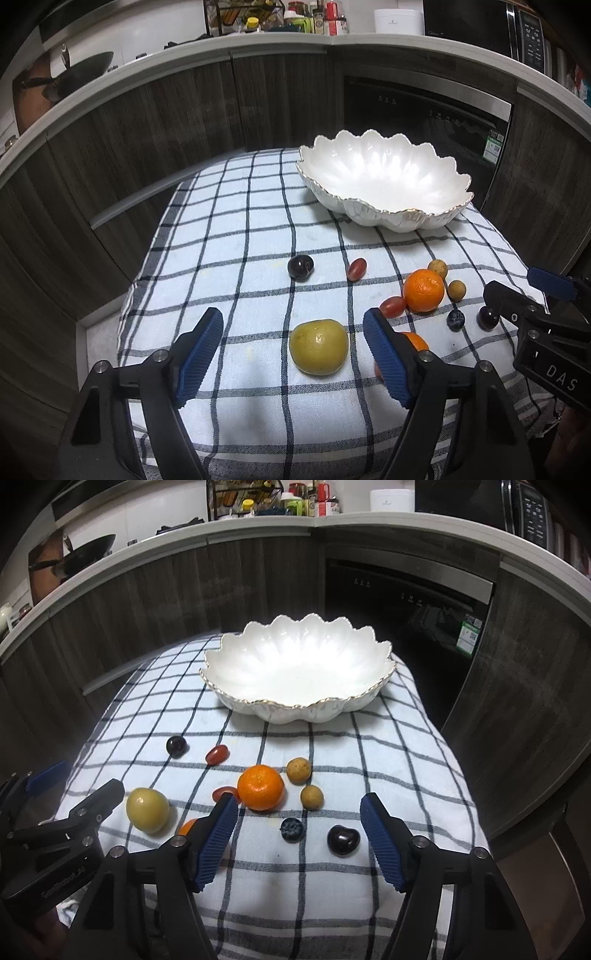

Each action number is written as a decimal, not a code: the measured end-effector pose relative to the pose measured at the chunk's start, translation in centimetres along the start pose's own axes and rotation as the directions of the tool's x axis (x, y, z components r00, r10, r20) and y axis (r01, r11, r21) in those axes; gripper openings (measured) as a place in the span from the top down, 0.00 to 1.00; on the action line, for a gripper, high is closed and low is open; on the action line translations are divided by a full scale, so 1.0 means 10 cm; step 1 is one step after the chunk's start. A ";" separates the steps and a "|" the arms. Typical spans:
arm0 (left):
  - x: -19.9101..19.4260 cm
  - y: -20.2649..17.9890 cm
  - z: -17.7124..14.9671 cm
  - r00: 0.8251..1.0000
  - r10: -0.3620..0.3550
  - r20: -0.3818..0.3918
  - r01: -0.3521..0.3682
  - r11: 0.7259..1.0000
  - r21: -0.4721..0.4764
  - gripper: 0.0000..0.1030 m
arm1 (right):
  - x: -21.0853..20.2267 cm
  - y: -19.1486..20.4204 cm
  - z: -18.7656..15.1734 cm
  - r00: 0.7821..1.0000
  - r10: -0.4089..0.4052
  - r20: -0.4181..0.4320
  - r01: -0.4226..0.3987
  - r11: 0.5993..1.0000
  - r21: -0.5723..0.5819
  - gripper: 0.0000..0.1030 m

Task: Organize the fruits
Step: 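Move the left tool to the yellow-green apple while the right tool approaches the blueberry, then close the left tool on the apple while the right tool closes on the blueberry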

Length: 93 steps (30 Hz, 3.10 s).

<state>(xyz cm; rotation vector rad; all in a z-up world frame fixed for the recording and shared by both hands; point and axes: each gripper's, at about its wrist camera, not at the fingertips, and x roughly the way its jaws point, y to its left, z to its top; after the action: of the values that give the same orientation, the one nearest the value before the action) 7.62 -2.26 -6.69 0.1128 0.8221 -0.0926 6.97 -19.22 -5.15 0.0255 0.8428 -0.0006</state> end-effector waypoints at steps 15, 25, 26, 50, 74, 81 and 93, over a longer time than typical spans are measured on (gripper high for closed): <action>0.34 0.00 -0.08 0.995 -0.034 -0.098 0.033 0.999 -0.015 0.28 | 0.41 0.03 -0.09 0.993 0.034 -0.109 -0.035 0.999 -0.008 0.46; 0.49 -0.02 -0.10 0.990 -0.049 -0.132 0.048 0.999 -0.006 0.33 | 0.64 0.03 -0.14 0.984 0.052 -0.171 -0.053 0.999 0.001 0.52; 0.51 -0.02 -0.10 0.989 -0.051 -0.137 0.051 0.999 -0.007 0.34 | 0.65 0.03 -0.15 0.983 0.053 -0.174 -0.053 0.999 0.002 0.52; 0.71 -0.08 -0.18 0.972 -0.102 -0.211 0.103 0.995 -0.007 0.53 | 0.85 0.04 -0.21 0.971 0.045 -0.236 -0.047 0.999 -0.003 0.66; 0.50 -0.04 -0.09 0.983 -0.080 -0.168 0.079 0.997 -0.011 0.53 | 0.64 0.00 -0.14 0.983 0.045 -0.178 -0.047 0.999 -0.003 0.78; 0.37 -0.03 -0.05 0.988 -0.068 -0.140 0.068 0.998 -0.003 0.53 | 0.51 0.01 -0.09 0.989 0.042 -0.142 -0.045 0.999 -0.016 0.78; 0.20 -0.02 0.04 0.994 -0.057 -0.095 0.058 0.998 0.006 0.54 | 0.35 -0.01 -0.01 0.995 0.039 -0.094 -0.041 0.999 -0.024 0.78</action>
<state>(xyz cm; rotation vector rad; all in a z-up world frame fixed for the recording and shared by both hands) 9.27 -2.63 -7.89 0.1022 0.9199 -0.1456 9.24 -19.32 -7.86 0.0185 0.9359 0.0491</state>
